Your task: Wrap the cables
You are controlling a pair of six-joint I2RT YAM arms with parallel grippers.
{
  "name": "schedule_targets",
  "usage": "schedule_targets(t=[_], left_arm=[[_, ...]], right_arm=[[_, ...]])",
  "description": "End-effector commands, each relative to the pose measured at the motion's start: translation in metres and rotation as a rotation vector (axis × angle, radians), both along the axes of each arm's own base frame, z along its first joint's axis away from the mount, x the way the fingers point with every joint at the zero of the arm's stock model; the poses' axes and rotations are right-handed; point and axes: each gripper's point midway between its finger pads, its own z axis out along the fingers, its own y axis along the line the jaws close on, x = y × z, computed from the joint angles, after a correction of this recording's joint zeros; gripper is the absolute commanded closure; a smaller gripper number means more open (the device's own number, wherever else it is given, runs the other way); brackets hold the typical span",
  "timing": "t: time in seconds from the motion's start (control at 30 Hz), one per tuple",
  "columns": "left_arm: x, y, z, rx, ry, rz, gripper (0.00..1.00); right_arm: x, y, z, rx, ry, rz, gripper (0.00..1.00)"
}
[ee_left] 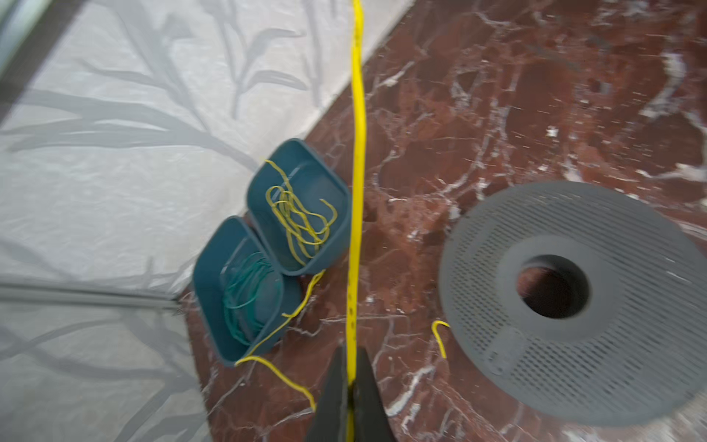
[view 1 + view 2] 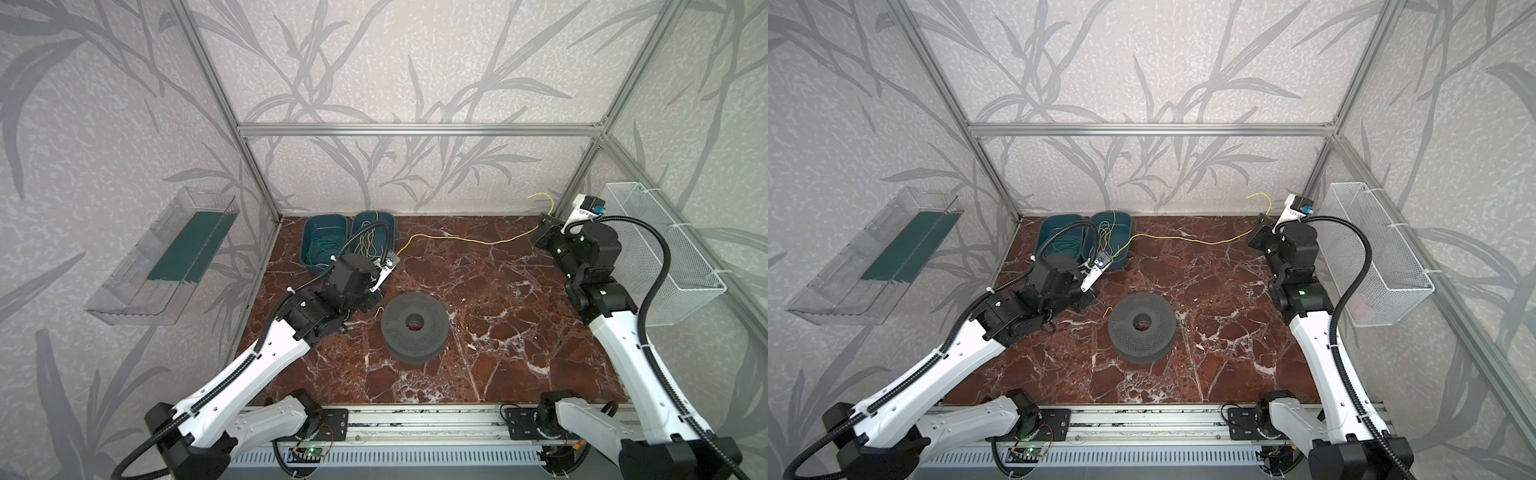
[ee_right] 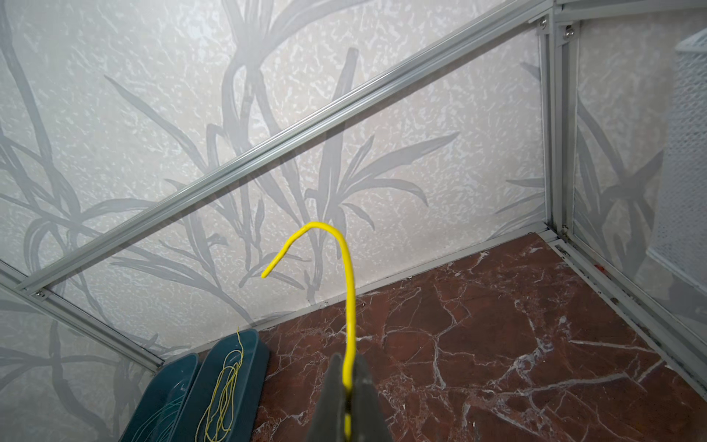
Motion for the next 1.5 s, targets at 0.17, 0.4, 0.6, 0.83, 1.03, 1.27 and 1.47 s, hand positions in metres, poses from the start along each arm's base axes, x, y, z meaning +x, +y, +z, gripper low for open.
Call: schedule_targets(t=[0.17,0.4,0.6,0.83,1.03,1.27,1.47], left_arm=[[0.03,0.047,0.034,0.182,-0.307,0.23,1.0],[0.033,0.065,0.027,0.306,-0.353,0.259,1.0],[0.033,0.08,0.026,0.264,-0.351,0.284,1.0],[0.036,0.095,0.029,0.263,-0.358,0.339,1.0],[0.037,0.107,0.028,0.321,-0.362,0.403,1.0],[0.024,0.085,0.016,0.084,-0.241,0.311,0.38],[-0.008,0.069,0.055,-0.15,-0.244,0.18,0.19]], right_arm=[[-0.018,-0.026,0.03,0.076,-0.092,-0.073,1.0],[-0.025,-0.052,0.03,0.173,-0.11,-0.124,1.0],[-0.031,-0.075,0.028,0.243,-0.12,-0.185,1.0],[-0.03,-0.089,0.016,0.347,-0.125,-0.214,1.0],[-0.023,-0.094,0.013,0.444,-0.136,-0.185,1.0],[0.001,-0.066,0.011,0.488,-0.11,0.012,1.0],[0.002,-0.046,0.008,0.383,-0.089,0.079,1.0]])
